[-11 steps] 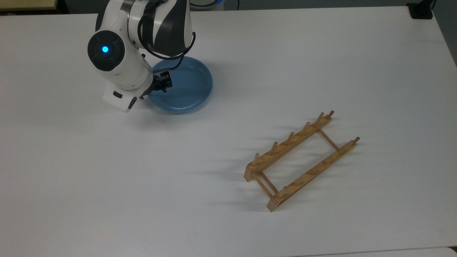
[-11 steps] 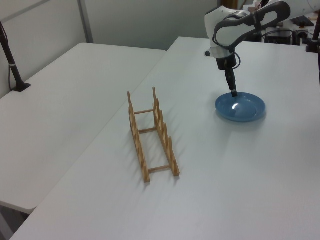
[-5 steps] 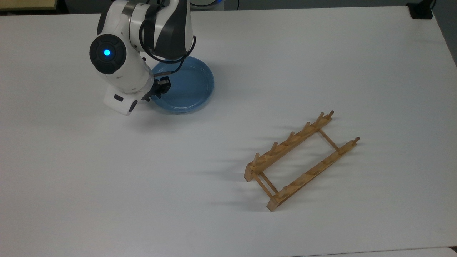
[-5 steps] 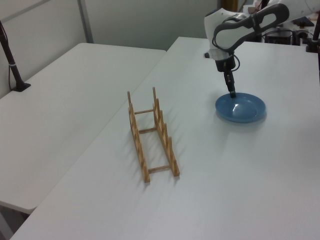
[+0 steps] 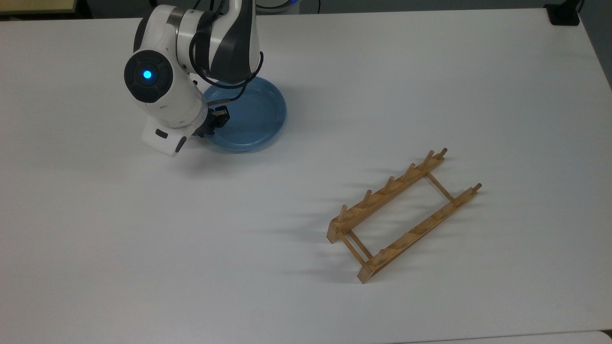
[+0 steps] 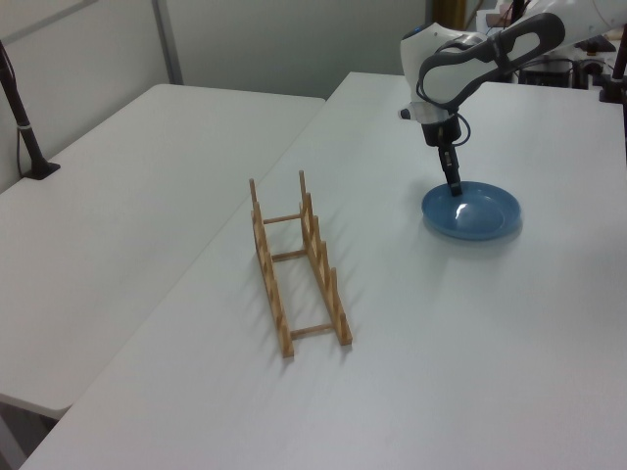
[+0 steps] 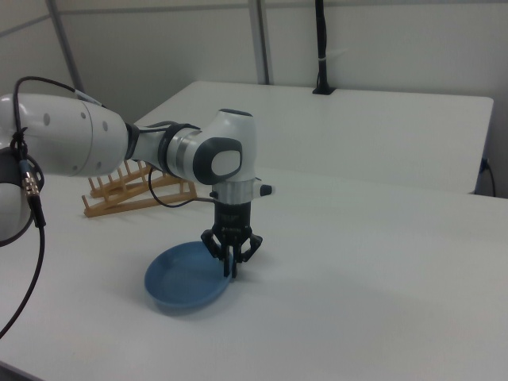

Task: Place plate in plate rack
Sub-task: 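Lift the plate by its rim and carry it toward the wooden rack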

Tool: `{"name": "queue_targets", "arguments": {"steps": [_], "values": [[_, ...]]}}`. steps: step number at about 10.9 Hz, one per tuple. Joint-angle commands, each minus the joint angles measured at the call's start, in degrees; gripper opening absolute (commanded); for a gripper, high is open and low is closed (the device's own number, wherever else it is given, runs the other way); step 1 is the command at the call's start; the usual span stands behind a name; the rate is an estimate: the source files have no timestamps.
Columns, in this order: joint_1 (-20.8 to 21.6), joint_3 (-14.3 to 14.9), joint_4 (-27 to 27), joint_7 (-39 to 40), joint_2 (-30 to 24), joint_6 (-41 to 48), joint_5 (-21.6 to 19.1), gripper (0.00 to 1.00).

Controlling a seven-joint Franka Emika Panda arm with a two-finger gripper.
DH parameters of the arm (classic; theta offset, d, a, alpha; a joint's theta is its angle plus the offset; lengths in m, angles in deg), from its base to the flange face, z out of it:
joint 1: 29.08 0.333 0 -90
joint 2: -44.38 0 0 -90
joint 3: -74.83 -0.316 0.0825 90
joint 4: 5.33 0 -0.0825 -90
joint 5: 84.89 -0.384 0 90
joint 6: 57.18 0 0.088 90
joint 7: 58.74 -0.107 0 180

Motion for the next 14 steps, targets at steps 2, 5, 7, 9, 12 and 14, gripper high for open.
{"name": "queue_targets", "arguments": {"steps": [2, 5, 7, 9, 12, 14], "values": [[0.7, 0.3, 1.1, 0.9, -0.9, -1.3, 0.6, 0.0], [0.7, 0.3, 0.6, 1.0, -2.7, -0.5, 0.2, 0.0], [0.3, 0.3, 0.2, 0.6, -5.3, -0.6, -0.2, 0.0], [0.6, 0.3, -0.8, 0.0, -8.8, -0.7, -0.1, 0.0], [1.2, 0.1, -4.3, 0.1, -14.3, -1.3, 2.1, 0.0], [2.3, -0.4, -8.0, -1.0, -16.3, -3.1, 5.2, 0.0]]}}
